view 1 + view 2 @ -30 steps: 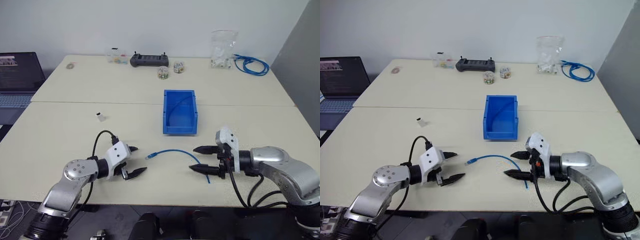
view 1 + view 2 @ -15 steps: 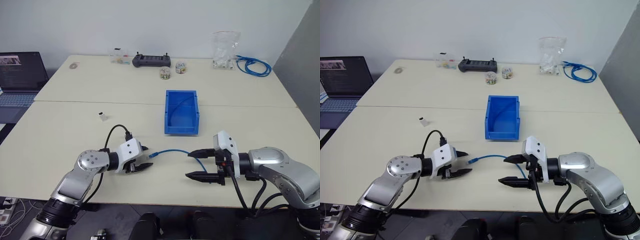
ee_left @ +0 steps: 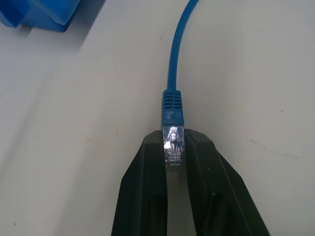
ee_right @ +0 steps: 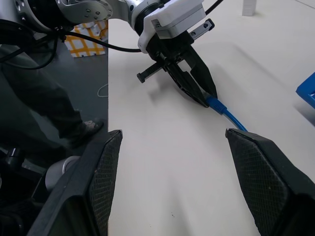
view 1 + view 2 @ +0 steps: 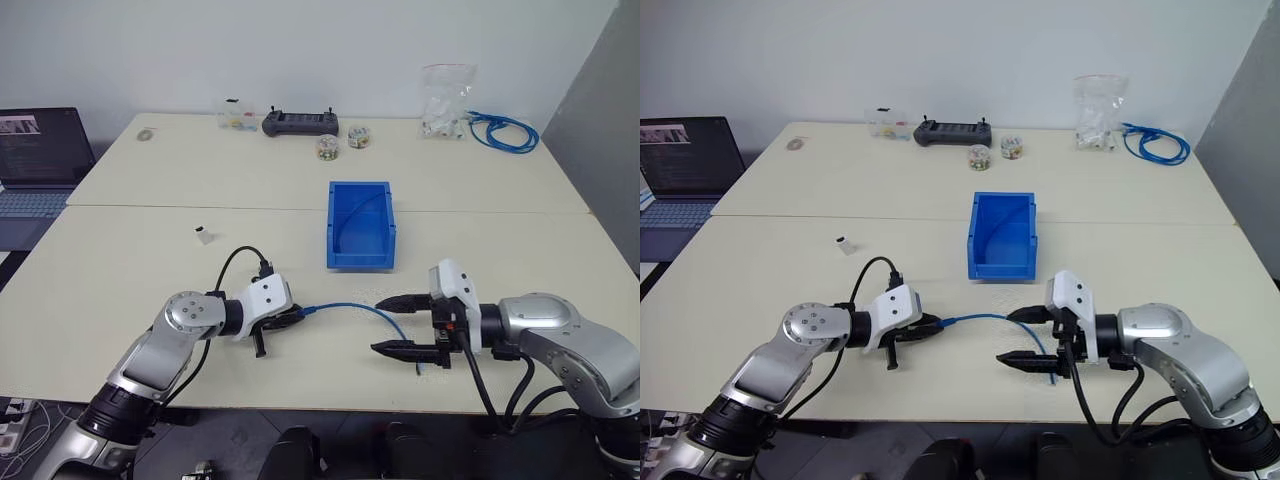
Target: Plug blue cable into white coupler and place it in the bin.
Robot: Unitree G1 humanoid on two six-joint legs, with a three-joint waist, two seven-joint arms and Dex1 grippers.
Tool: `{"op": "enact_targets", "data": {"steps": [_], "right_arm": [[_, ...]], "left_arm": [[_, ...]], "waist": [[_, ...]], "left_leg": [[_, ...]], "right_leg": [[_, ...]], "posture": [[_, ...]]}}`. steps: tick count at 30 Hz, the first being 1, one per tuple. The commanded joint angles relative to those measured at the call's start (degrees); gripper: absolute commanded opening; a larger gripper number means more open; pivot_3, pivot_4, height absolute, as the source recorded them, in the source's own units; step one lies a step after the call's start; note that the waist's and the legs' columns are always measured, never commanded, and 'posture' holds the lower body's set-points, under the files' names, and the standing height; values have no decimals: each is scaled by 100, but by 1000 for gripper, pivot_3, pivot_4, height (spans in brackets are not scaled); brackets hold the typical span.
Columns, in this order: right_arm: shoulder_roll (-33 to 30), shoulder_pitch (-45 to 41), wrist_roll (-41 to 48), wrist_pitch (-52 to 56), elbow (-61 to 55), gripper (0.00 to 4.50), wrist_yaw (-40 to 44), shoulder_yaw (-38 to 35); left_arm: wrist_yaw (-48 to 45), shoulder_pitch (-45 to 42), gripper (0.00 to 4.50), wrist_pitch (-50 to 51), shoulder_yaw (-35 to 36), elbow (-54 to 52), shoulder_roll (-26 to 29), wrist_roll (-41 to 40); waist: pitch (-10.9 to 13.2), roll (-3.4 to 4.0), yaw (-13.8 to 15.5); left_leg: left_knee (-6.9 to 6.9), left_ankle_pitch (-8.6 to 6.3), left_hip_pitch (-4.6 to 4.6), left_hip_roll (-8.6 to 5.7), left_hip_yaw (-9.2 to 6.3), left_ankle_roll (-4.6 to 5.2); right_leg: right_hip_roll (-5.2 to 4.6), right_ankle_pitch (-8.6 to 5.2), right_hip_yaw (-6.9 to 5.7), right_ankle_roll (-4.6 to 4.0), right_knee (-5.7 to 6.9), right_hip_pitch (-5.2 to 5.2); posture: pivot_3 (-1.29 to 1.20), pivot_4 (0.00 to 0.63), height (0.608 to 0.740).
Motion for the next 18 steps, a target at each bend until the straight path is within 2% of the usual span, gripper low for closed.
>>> {"op": "enact_targets", "data": {"steps": [1, 8, 12, 18], "right_arm": [[-66, 21, 104, -1, -157, 3585, -65, -135], [-180, 115, 165, 13, -277, 3585, -49, -181], [-93, 150, 1061, 570, -535, 3585, -213, -543], [196, 221, 1790, 925, -738, 3585, -869, -816]], "left_arm": [[-188, 84, 245, 557, -85, 148, 152, 5], [-527, -345, 245, 1595, 113, -260, 11, -749], [-525, -811, 245, 2253, 249, -457, -274, -1270], [-461, -1395, 245, 3274, 564, -789, -761, -2241]], "waist": [[0, 0, -4], [1, -1, -33], [13, -18, -21], [31, -48, -16]], "left_leg": [[0, 0, 0, 0, 0, 0], [-1, 0, -4, 2, 0, 0], [2, 0, -14, -1, -5, 0], [3, 0, -20, -1, -18, -1]], "right_leg": [[0, 0, 0, 0, 0, 0], [4, -1, -1, 0, 0, -4], [3, -1, -5, 0, -1, -6], [3, -1, -12, 0, -3, -7]], "posture": [[0, 150, 740], [0, 150, 740], [0, 150, 740], [0, 150, 740]]}}
